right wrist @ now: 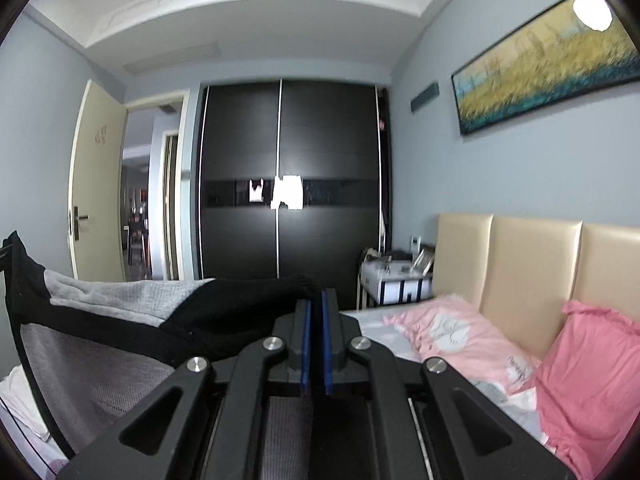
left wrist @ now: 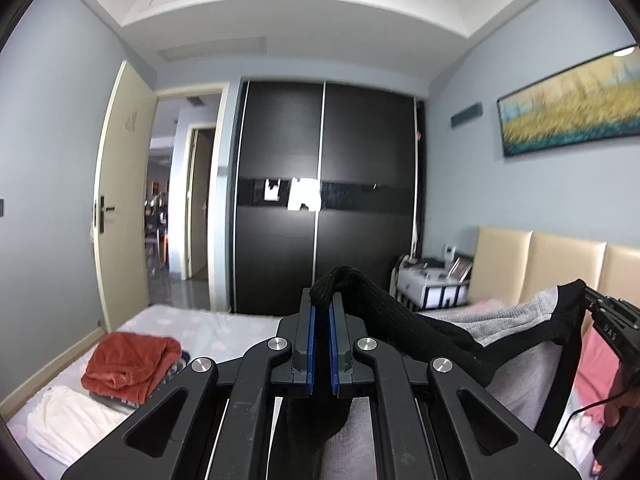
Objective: Fold clothes
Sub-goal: 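Raise the shirt with both grippers and shake it out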
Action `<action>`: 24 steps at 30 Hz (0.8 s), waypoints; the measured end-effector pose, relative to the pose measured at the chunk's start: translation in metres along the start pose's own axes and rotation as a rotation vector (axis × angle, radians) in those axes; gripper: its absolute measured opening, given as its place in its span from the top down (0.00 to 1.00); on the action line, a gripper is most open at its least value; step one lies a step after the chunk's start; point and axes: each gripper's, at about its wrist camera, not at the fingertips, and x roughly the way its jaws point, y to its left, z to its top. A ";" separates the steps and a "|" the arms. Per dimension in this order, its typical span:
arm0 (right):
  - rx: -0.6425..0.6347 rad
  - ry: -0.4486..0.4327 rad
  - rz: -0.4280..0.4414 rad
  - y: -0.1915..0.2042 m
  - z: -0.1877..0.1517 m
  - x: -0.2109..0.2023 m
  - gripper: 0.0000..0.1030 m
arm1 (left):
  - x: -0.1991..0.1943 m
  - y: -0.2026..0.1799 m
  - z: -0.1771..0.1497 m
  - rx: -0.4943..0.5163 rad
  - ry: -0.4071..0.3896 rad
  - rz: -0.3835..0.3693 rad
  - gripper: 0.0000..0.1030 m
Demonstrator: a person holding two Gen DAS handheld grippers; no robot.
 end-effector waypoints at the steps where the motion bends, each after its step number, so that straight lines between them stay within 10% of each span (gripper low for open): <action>1: 0.001 0.021 0.000 0.002 -0.005 0.009 0.95 | 0.011 0.002 -0.006 -0.004 0.026 0.005 0.94; 24: -0.132 0.549 -0.013 0.046 -0.204 0.414 0.95 | 0.416 0.023 -0.214 0.050 0.620 0.156 0.94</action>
